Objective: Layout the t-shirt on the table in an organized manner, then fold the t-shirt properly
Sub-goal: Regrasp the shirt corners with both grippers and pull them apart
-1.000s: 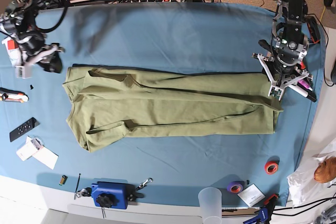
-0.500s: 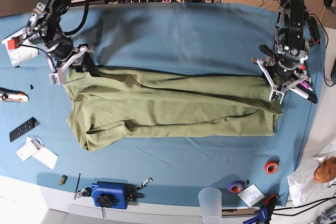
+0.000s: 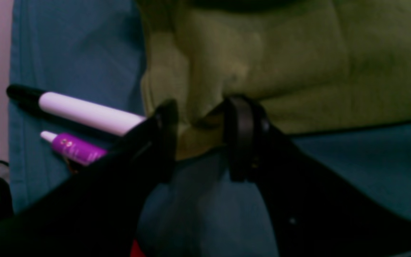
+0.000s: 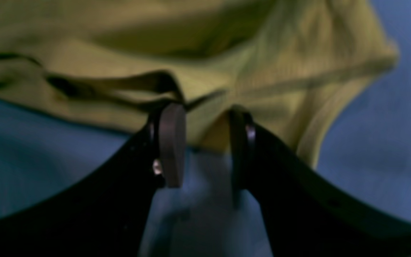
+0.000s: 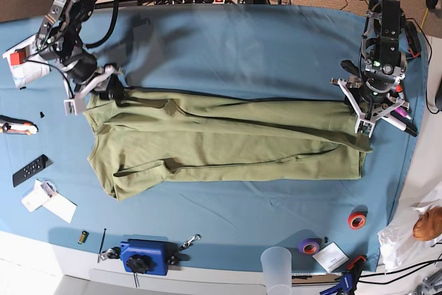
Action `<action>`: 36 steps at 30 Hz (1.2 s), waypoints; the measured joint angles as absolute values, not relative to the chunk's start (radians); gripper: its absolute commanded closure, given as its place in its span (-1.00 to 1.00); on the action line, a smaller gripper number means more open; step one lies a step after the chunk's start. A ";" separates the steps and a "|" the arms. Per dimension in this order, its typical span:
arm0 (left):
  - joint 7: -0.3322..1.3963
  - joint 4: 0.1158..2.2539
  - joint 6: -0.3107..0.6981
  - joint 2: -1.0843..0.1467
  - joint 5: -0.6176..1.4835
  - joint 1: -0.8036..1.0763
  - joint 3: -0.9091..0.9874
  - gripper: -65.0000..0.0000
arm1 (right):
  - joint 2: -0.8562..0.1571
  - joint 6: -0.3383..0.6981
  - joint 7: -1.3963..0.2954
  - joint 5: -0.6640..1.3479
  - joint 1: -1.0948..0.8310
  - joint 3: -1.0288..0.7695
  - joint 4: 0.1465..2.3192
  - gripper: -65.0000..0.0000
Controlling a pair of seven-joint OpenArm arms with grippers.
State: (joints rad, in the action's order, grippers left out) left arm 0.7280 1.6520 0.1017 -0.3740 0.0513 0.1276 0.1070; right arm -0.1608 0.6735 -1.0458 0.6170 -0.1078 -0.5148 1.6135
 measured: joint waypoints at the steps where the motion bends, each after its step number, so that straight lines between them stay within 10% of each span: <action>1: 0.728 1.652 0.102 -0.374 0.051 0.127 0.107 0.26 | -0.161 0.651 -1.046 0.618 -0.099 -0.515 1.613 0.35; 30: 0.727 1.651 0.102 -0.374 0.051 0.127 0.107 0.26 | -0.166 0.704 -1.016 0.743 -0.083 -0.612 1.411 0.35; 36: 0.727 1.649 0.110 -0.370 0.065 0.128 0.106 1.00 | -0.168 0.697 -1.048 0.733 -0.069 -0.614 1.408 1.00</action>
